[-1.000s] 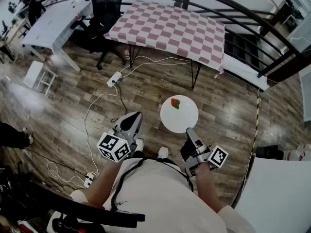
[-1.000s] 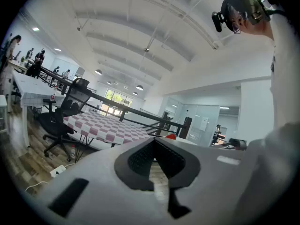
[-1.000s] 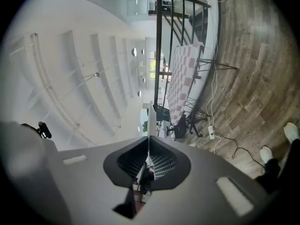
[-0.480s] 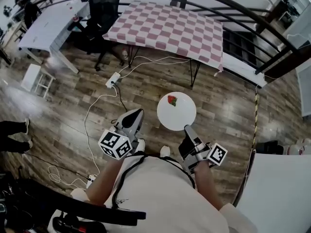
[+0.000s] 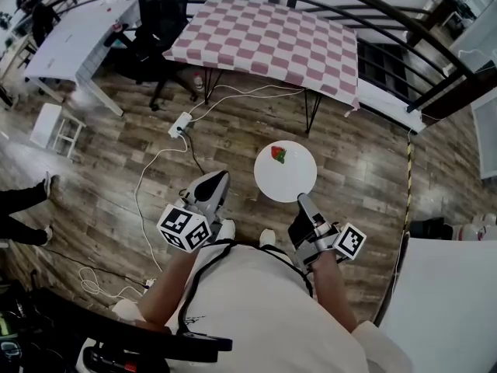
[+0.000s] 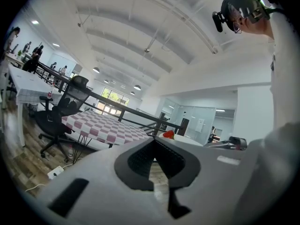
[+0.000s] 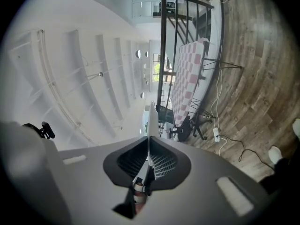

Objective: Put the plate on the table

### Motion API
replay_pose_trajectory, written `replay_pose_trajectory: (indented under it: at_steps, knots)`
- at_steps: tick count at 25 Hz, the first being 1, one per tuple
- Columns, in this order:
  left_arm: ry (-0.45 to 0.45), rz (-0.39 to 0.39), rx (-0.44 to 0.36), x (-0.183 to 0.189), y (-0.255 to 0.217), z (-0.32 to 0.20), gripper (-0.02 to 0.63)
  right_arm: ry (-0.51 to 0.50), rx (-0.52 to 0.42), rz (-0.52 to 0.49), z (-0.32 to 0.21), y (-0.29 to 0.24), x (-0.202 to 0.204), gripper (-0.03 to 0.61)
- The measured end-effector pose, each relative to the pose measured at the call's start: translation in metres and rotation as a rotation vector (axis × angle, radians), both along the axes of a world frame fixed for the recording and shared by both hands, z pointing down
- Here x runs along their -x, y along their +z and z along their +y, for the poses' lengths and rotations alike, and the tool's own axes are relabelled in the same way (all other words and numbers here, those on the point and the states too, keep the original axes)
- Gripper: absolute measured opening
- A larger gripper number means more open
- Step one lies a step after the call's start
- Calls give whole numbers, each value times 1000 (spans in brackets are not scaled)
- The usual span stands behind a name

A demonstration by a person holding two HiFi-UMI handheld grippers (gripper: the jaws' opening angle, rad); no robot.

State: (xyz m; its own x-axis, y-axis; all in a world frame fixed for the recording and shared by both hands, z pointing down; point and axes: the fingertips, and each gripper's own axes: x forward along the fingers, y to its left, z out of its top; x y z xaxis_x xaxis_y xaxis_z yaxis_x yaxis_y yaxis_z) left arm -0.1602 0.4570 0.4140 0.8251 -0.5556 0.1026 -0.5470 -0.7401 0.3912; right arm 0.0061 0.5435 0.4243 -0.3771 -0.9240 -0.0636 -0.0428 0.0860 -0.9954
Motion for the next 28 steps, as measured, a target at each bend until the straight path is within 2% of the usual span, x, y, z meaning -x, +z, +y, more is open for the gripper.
replay_pose_trajectory:
  at_steps: [17, 28]
  knots:
    - [20, 23, 12, 84, 12, -55, 6, 55, -11, 19, -49, -7, 68, 21]
    - [-25, 42, 23, 127, 21, -66, 6, 49, -9, 45, -65, -5, 96, 21]
